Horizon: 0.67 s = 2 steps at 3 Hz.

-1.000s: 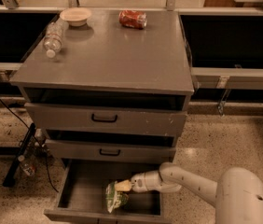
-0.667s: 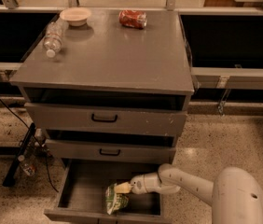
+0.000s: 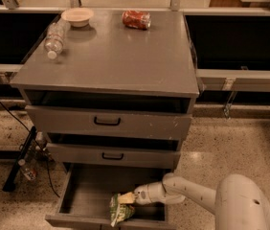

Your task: Place green jalapeno chip bag into bottom drawer

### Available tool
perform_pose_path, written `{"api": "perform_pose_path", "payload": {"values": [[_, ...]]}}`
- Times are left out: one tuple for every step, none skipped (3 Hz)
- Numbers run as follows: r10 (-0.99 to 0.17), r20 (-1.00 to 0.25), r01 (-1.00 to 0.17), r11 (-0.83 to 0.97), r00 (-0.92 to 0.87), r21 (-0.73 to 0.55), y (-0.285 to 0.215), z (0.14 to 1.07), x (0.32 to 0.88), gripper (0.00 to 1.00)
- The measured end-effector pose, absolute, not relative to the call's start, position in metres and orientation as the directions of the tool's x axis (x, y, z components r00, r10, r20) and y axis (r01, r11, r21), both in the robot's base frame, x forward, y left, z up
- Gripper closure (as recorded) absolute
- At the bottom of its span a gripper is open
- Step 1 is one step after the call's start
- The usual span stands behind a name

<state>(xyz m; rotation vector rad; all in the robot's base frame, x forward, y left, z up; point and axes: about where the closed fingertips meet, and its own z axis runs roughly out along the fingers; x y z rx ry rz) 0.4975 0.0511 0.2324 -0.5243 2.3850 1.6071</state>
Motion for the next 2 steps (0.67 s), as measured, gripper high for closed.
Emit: {"api": "perform_pose_path", "payload": {"values": [[-0.150,-0.375,-0.404,0.338,-0.915,0.850,0.053,0.227,0.504,1.00],[-0.134,-0.404,-0.425,0.338,-0.905,0.840,0.062,0.233,0.528,1.00]]}}
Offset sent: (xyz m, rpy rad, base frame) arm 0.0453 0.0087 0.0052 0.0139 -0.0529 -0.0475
